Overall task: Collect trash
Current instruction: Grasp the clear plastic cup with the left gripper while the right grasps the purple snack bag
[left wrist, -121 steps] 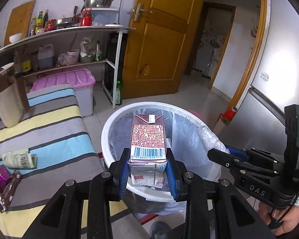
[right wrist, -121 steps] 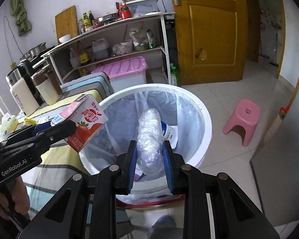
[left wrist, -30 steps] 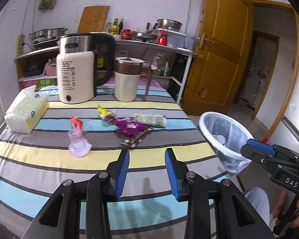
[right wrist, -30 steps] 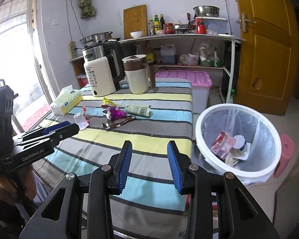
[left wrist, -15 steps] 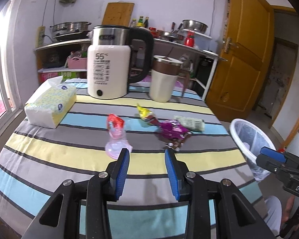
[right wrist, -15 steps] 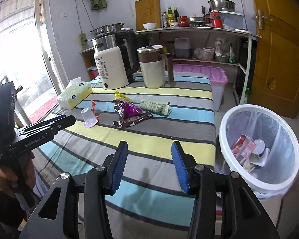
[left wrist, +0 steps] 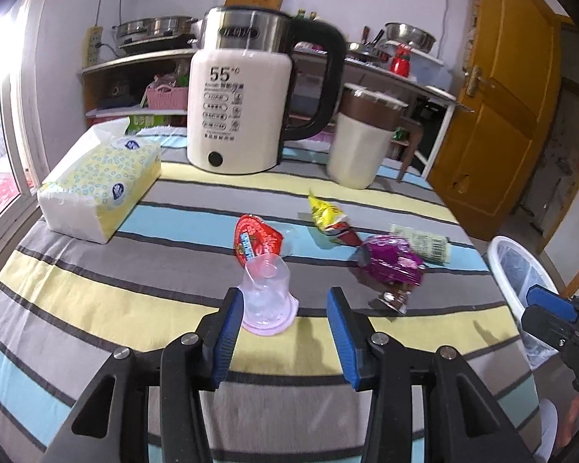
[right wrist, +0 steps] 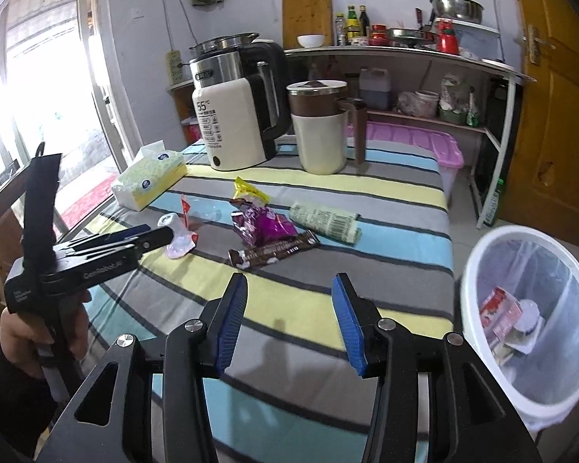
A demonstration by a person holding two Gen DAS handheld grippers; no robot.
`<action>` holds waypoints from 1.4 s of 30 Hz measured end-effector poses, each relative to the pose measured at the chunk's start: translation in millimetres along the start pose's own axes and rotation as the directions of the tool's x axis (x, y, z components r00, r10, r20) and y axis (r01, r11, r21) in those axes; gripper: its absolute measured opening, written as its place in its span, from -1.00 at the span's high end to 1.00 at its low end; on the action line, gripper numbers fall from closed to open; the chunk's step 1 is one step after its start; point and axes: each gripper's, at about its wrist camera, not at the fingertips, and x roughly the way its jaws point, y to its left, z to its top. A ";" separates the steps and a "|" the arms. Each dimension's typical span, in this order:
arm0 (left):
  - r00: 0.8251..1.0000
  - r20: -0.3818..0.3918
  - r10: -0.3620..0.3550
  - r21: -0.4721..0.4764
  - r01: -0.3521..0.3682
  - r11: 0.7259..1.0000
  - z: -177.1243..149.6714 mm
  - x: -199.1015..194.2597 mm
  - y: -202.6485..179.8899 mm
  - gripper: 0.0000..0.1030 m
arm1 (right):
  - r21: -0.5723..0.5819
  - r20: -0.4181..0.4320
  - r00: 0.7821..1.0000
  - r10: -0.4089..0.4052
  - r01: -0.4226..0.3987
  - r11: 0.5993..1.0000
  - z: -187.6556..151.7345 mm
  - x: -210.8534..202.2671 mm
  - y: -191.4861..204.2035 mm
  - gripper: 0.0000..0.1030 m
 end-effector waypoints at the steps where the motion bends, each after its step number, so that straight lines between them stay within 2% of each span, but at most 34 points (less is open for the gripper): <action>1: 1.000 -0.008 0.004 -0.005 -0.005 1.000 1.3 4.3 1.1 0.13 | -0.007 -0.002 1.000 0.004 -0.004 1.000 2.5 4.4 1.4 0.09; 5: 1.000 -0.027 0.003 -0.021 -0.003 1.000 4.1 15.5 4.7 0.14 | -0.037 -0.023 1.000 0.021 -0.022 0.999 13.1 25.0 6.6 0.09; 7: 0.999 -0.032 -0.005 -0.021 0.004 1.000 5.2 18.9 5.6 0.25 | -0.054 -0.030 0.999 0.027 -0.029 0.998 17.9 33.1 9.0 0.09; 9: 0.999 -0.044 -0.015 -0.026 0.014 1.000 6.3 23.2 6.1 0.45 | -0.078 -0.037 0.999 0.037 -0.040 0.996 23.8 43.4 12.4 0.08; 21: 0.996 -0.039 -0.076 -0.053 0.074 0.996 5.4 20.7 11.6 0.46 | -0.192 -0.090 0.993 0.074 -0.090 0.977 49.1 98.6 26.5 0.01; 31: 0.996 -0.019 -0.091 -0.072 0.089 0.993 3.7 14.3 20.6 0.46 | -0.223 -0.168 0.985 0.045 -0.082 0.971 52.1 129.9 30.2 0.01; 39: 0.997 -0.011 -0.080 -0.073 0.079 0.994 2.2 9.5 22.7 0.46 | -0.152 -0.182 0.980 0.076 -0.105 0.983 52.6 125.1 29.3 0.44; 42: 0.997 -0.006 -0.076 -0.069 0.076 0.995 1.5 6.2 22.4 0.46 | -0.132 -0.164 0.983 0.079 -0.101 0.986 52.1 116.9 29.1 0.46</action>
